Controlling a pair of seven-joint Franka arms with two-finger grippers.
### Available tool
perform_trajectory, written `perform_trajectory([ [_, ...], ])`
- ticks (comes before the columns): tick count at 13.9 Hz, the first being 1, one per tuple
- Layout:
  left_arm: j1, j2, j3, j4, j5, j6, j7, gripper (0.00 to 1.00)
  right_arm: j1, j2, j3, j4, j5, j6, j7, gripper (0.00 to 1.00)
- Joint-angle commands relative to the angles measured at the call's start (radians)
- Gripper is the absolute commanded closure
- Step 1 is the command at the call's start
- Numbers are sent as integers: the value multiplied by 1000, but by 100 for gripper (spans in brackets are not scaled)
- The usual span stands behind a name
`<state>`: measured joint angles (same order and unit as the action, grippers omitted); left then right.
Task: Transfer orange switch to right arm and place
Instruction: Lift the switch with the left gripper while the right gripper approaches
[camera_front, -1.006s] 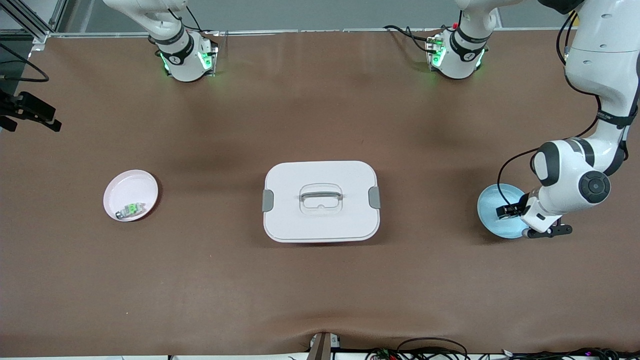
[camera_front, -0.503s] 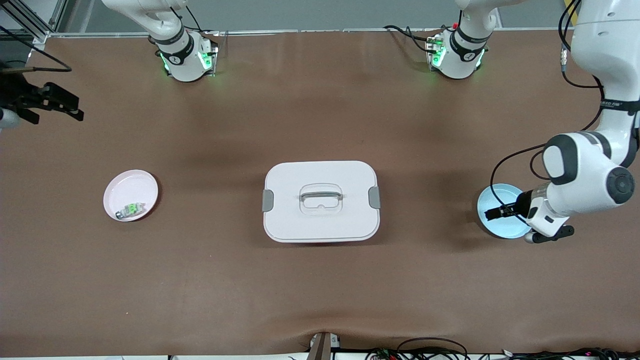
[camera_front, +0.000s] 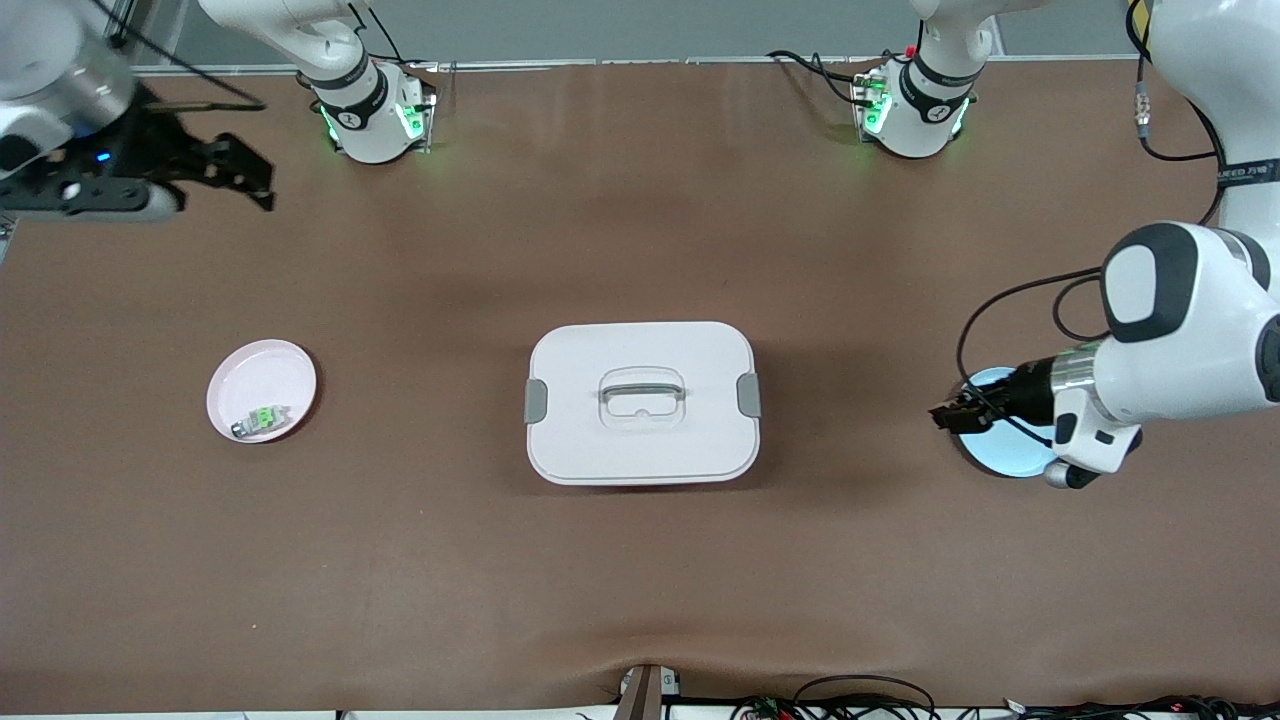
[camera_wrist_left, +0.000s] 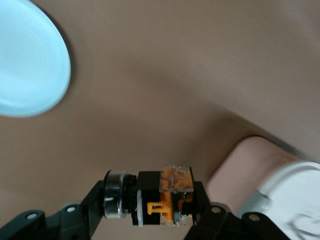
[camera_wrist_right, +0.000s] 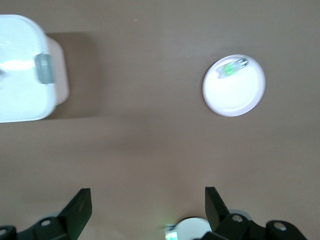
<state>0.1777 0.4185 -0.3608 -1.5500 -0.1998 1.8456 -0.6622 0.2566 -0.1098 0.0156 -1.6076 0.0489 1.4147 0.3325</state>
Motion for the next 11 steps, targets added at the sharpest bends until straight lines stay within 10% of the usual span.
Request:
perform_trajectory([
  [1,3,2,-88,62,-15,-40,-217,100,39,-45,-8,-49,141,12,167,0],
  [11,-17,14,-372,139,-136,-57,-721,100,90,-248,73,-446,388,485,340,0],
])
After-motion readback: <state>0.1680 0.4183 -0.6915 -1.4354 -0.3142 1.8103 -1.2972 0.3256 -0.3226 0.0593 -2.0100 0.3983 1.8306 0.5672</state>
